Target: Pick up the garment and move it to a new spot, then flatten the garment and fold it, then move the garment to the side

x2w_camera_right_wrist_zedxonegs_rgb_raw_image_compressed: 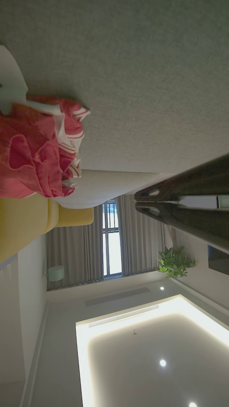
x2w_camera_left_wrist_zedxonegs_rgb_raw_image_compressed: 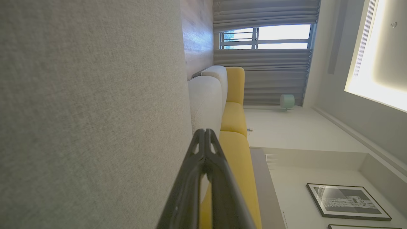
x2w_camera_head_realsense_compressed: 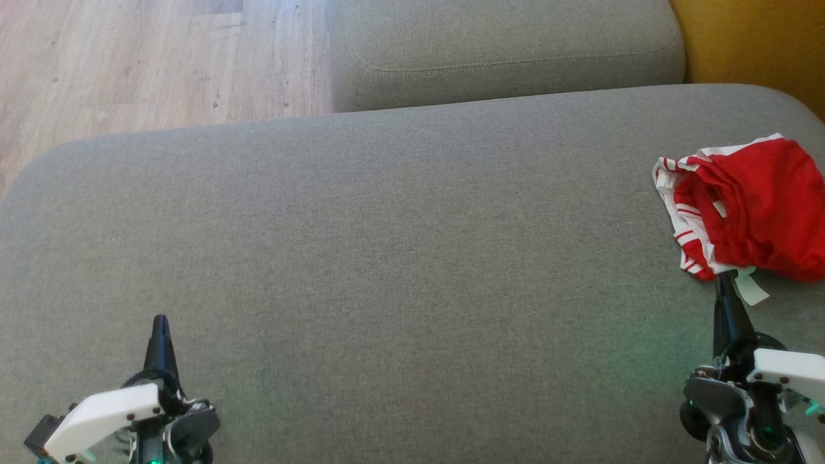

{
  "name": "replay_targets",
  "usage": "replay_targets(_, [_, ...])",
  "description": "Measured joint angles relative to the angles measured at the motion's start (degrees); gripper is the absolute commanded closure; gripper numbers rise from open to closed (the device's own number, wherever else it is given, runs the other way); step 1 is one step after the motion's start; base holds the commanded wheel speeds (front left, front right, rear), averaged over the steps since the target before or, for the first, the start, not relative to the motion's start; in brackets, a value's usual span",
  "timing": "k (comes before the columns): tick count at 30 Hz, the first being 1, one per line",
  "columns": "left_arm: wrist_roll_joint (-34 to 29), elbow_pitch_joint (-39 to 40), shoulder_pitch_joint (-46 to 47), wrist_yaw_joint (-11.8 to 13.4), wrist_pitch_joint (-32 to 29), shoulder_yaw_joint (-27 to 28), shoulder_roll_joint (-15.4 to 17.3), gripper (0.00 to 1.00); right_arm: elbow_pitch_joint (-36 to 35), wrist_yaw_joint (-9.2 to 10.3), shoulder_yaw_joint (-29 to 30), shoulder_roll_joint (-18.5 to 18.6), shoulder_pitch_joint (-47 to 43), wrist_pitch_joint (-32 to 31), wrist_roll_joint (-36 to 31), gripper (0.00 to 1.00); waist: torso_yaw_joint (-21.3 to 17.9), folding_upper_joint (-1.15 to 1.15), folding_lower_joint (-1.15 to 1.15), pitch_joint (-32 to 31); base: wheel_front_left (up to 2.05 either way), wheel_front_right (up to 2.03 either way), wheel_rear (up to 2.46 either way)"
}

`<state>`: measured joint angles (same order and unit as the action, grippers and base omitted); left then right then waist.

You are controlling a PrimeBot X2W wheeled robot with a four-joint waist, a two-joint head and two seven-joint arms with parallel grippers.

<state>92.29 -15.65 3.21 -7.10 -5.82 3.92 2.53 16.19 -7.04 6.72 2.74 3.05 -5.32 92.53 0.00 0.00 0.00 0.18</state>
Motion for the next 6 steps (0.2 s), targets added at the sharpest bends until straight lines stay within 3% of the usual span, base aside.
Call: replay_targets(6, [0.0,0.0,0.0,0.0,0.0,0.01,0.0,1.0,0.0,0.0,0.04,0.0,0.01,0.0,0.0,1.0,0.0,0.0,0.0,0.0,0.0,0.0,0.0])
